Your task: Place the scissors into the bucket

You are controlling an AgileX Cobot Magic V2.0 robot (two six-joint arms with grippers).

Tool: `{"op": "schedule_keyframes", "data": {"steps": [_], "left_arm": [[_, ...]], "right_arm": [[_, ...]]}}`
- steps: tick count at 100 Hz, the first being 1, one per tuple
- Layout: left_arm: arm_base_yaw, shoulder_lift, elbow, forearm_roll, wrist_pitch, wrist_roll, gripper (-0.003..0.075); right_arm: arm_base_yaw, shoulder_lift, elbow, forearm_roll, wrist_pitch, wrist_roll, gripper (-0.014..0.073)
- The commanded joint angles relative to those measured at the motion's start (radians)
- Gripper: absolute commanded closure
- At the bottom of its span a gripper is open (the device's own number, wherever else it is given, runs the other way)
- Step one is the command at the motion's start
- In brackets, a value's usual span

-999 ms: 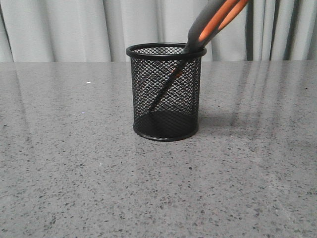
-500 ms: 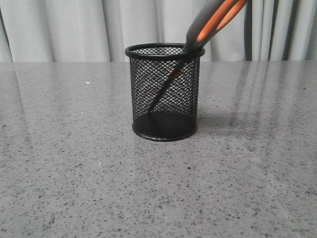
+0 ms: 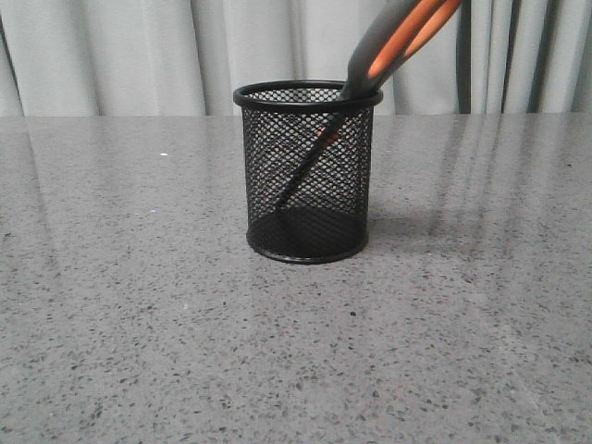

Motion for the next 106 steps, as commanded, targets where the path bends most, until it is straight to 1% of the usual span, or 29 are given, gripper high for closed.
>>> {"op": "schedule_keyframes", "data": {"steps": [1,106], "left_arm": [[0.002,-0.028,0.047,-0.010,-0.057,-0.003,0.0740],[0.002,-0.028,0.047,-0.010,-0.062,-0.003,0.0740]], "right_arm": [[-0.025,-0.056,0.010,0.014,0.066,-0.008,0.0643],[-0.027,-0.051,0.010,0.023,0.053,-0.008,0.0643]]}}
